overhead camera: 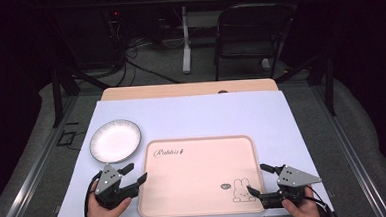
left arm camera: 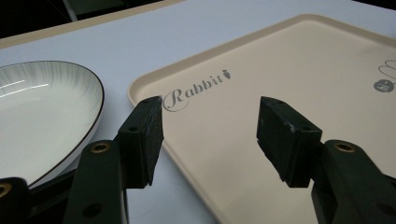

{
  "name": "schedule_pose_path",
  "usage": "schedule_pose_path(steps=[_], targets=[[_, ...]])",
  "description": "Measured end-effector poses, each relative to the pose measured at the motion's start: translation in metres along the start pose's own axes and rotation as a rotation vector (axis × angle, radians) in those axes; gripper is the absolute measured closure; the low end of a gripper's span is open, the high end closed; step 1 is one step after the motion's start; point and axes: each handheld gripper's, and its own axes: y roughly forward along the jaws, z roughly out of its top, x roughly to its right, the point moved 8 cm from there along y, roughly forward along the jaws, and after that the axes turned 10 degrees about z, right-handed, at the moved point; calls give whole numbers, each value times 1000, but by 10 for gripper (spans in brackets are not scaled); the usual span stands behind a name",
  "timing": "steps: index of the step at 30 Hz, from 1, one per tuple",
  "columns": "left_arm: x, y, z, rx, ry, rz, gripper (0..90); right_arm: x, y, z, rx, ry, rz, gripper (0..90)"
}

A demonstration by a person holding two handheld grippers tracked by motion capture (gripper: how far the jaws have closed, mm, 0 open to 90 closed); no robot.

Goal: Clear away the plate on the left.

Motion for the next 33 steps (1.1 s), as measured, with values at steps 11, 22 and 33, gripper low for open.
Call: schedule_pose_path(steps=[11,22,33], targets=[[-5,1,-2,-14,-42,2,410,-1,-1,0,2,-2,0,152],[-6,2,-4,-51,-54,-3,428,-1,-1,0,3,-5,1,152],[-24,4,-12,-99,-147,66,431,-1,-1,0,3,-7,-1,152]])
